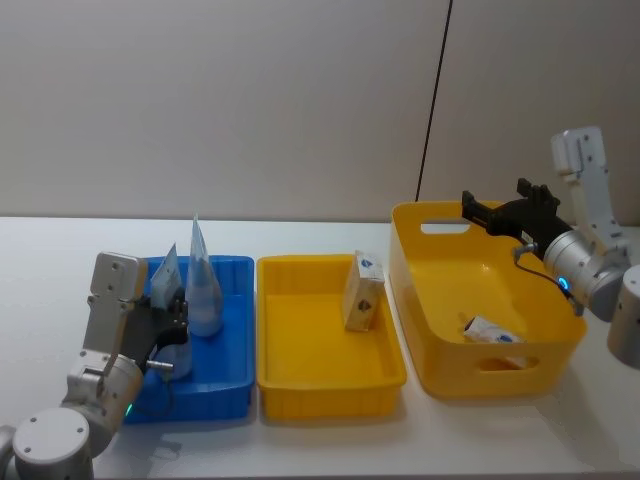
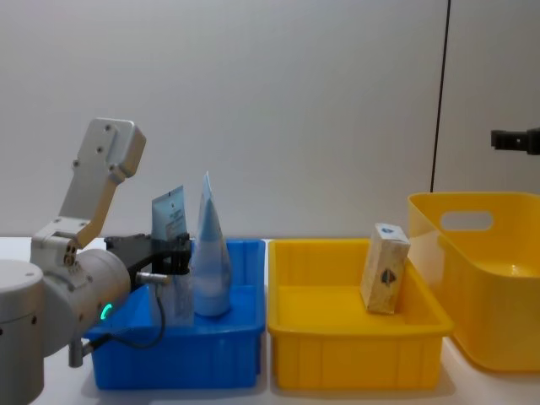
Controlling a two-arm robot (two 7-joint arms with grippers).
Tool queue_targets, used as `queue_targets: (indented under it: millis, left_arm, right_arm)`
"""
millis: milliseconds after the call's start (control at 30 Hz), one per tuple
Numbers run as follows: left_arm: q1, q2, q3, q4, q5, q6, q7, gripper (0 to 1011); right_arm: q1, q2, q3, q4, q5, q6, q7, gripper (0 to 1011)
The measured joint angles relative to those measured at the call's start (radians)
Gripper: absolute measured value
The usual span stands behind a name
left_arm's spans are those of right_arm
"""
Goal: Bimanual collaborative sorting of washing and personal care products
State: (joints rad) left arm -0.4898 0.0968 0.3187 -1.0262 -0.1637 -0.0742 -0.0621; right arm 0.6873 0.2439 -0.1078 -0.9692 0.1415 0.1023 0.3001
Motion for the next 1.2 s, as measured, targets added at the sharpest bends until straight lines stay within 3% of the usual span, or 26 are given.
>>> queue_targets:
  millis: [567, 967, 1200]
  left_arm:
    - [-0.005, -0.003, -0.001, 0.007, 0.0, -0.001, 0.0, 234]
    - [-0.103, -0.046, -0.001, 0.133, 0.009, -0.075, -0.011, 234]
    - [-0.127, -0.052, 0.004, 0.114, 0.032, -0.089, 0.001, 234]
  right_arm:
    - [0.0, 0.0, 0.0, 0.0, 0.0, 0.0, 0.0, 1002]
    - [0.0, 0.0, 0.0, 0.0, 0.0, 0.0, 0.0, 1002]
    - [0.0, 0.0, 0.0, 0.0, 0.0, 0.0, 0.0, 1002]
